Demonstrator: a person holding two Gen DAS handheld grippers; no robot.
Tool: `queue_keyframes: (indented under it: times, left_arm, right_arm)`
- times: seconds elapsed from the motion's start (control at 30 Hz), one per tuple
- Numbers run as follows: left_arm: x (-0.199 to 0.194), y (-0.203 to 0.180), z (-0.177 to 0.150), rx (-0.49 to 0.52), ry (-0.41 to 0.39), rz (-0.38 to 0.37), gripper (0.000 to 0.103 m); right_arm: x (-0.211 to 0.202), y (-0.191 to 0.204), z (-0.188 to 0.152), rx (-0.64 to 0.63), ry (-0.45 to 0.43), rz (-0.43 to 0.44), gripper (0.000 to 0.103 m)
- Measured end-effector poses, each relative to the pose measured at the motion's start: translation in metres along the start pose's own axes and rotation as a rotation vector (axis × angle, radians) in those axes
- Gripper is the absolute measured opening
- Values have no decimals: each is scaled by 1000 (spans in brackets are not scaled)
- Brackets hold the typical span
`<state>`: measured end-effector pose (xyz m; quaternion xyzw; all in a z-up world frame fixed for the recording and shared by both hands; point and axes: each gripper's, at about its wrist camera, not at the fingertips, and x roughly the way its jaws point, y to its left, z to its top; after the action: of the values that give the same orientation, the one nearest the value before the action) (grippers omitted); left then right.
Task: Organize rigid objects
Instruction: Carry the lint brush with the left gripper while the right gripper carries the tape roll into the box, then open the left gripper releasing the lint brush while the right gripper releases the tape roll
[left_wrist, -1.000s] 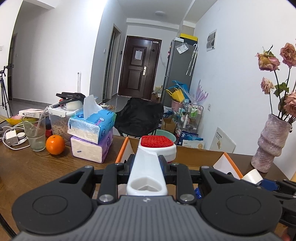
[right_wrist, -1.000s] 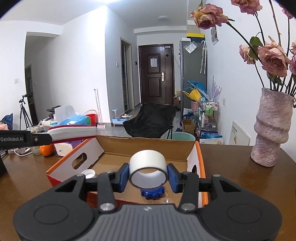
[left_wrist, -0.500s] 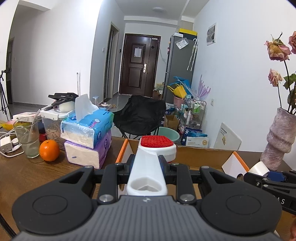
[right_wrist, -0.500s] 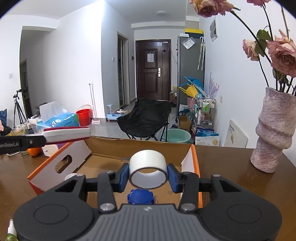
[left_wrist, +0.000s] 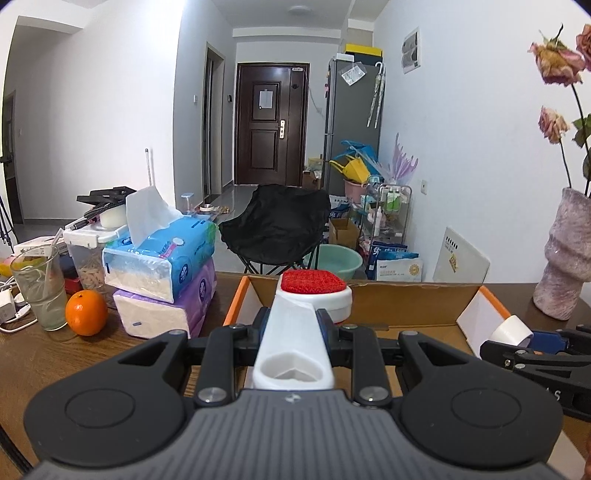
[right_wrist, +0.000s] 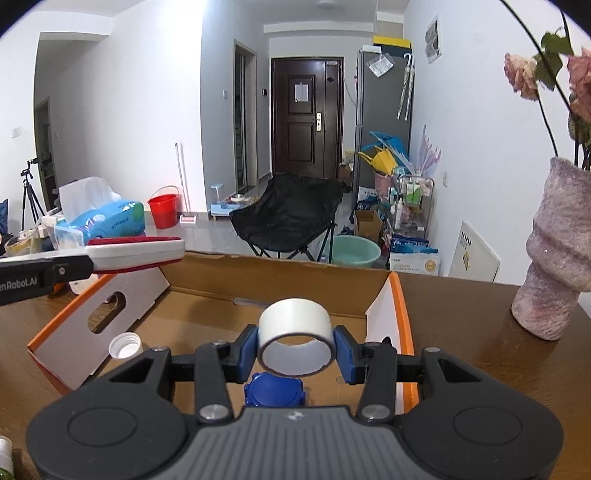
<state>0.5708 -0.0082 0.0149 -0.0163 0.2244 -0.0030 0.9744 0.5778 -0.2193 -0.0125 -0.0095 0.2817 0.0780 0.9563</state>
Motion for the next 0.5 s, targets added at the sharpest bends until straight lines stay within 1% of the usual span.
queue_keyframes:
  times: [0.23,0.43,0.47,0.5]
  left_arm:
    - [11,-5,-8,55,13,6,26]
    - [18,-6,-13,76,24,1,26]
    - [17,-6,-13,78,28,-2,28]
    - [16,-7,-13,80,26,3,33]
  right_arm:
    - [11,-6,-3,18,31,4,43]
    - [17,-6,-6,17,45,2,43]
    - [17,-6,-6,18,44,1,43]
    - [17,-7,-6,20,46,-2,44]
